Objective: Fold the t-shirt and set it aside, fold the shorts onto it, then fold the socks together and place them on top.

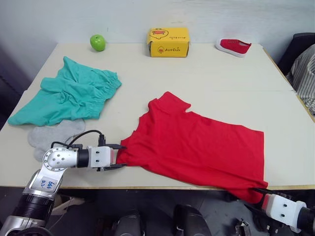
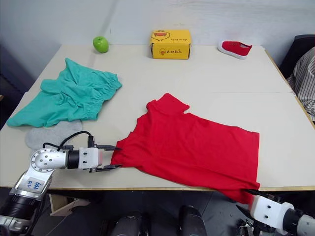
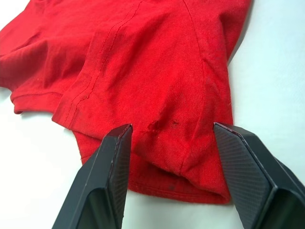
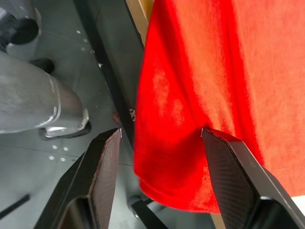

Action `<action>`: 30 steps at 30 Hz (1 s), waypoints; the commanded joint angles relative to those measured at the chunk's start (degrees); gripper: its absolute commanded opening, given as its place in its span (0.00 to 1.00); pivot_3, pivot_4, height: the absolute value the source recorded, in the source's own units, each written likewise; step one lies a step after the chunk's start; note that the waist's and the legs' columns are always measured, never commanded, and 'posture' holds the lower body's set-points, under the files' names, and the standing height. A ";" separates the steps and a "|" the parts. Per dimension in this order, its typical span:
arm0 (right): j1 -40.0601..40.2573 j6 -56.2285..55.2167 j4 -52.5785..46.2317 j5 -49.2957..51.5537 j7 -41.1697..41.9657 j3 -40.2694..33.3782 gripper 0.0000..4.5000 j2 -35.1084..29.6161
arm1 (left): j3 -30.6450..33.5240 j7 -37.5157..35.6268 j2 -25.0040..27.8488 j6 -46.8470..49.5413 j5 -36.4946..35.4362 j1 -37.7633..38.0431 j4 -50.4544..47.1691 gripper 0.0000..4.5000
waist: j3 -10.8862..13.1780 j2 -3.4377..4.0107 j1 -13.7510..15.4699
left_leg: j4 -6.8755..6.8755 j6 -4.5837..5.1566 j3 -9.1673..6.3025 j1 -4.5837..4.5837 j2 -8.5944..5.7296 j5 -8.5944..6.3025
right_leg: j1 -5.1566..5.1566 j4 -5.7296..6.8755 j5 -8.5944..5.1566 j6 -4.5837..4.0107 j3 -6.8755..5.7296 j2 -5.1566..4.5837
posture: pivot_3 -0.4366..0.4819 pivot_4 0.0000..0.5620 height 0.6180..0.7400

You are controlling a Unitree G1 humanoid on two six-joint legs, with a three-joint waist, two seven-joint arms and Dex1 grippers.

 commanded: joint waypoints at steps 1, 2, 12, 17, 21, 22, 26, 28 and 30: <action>-0.74 -2.08 1.86 -1.87 -2.71 0.04 0.38 -0.87 | -2.46 0.78 0.75 0.45 4.36 -1.67 3.00 0.54 | -0.01 0.00 0.00 | 0.00 0.01 0.00 0.02 -0.01 0.00 | 0.01 0.01 0.00 0.00 -0.01 0.00 | 0.48 0.27 1.00; -0.86 -2.74 2.27 -1.93 -3.14 -0.03 0.31 -0.92 | -2.95 1.30 0.62 0.41 5.21 -2.29 3.74 0.49 | -0.02 0.00 0.00 | 0.00 0.01 0.00 0.04 -0.02 0.01 | 0.02 0.02 0.00 0.00 -0.01 0.00 | 0.48 0.27 1.00; 5.05 -5.69 2.51 4.71 -1.18 -6.55 0.00 -2.69 | -6.00 1.74 -0.25 -0.84 5.95 -5.15 8.01 0.01 | -0.18 0.22 0.37 | 0.00 0.07 -0.06 0.12 -0.04 0.04 | 0.17 0.02 0.02 0.03 0.04 -0.06 | 0.48 0.27 1.00; 3.86 -6.13 5.01 7.02 -0.68 -8.69 0.00 -3.90 | -4.75 1.14 0.60 0.40 3.80 -2.37 5.47 0.01 | -0.21 0.28 0.16 | 0.00 0.09 -0.06 0.12 -0.03 0.05 | 0.17 0.01 0.02 0.03 0.05 -0.06 | 0.48 0.27 1.00; 0.22 -6.01 8.34 7.61 -0.38 -8.30 0.00 -6.26 | -3.23 1.45 1.80 1.69 2.81 0.58 2.52 0.01 | -0.21 0.28 -0.09 | -0.01 0.10 -0.06 0.12 -0.02 0.02 | 0.15 0.00 0.01 0.02 0.05 -0.05 | 0.48 0.27 1.00; -1.21 -5.72 9.39 7.69 -0.30 -7.84 0.00 -6.98 | -2.74 1.80 2.03 2.22 2.60 1.49 1.44 0.01 | -0.22 0.29 -0.25 | -0.01 0.10 -0.04 0.11 -0.02 0.01 | 0.13 -0.01 0.01 0.02 0.06 -0.04 | 0.48 0.27 1.00; -7.94 -5.07 13.60 8.20 0.85 -4.58 0.00 -9.73 | -0.29 3.90 2.72 6.71 1.36 6.62 -5.73 0.01 | -0.21 0.29 -0.49 | -0.02 0.06 0.00 0.12 0.00 -0.03 | 0.11 -0.03 0.01 0.02 0.06 -0.02 | 0.48 0.27 1.00; -11.72 -5.06 16.27 8.18 1.61 -2.24 0.00 -11.09 | 1.38 5.76 2.78 9.64 1.16 10.65 -11.02 0.01 | -0.17 0.24 -0.69 | -0.03 0.04 0.00 0.11 0.01 -0.04 | 0.11 -0.04 0.00 0.01 0.05 -0.02 | 0.48 0.27 1.00; -14.43 -5.47 18.59 8.21 2.78 -0.11 0.00 -12.04 | 3.07 7.60 2.83 12.45 1.43 14.36 -15.48 0.01 | -0.14 0.25 -0.76 | -0.03 0.04 0.00 0.10 0.00 -0.04 | 0.10 -0.05 -0.01 0.01 0.05 -0.03 | 0.48 0.27 1.00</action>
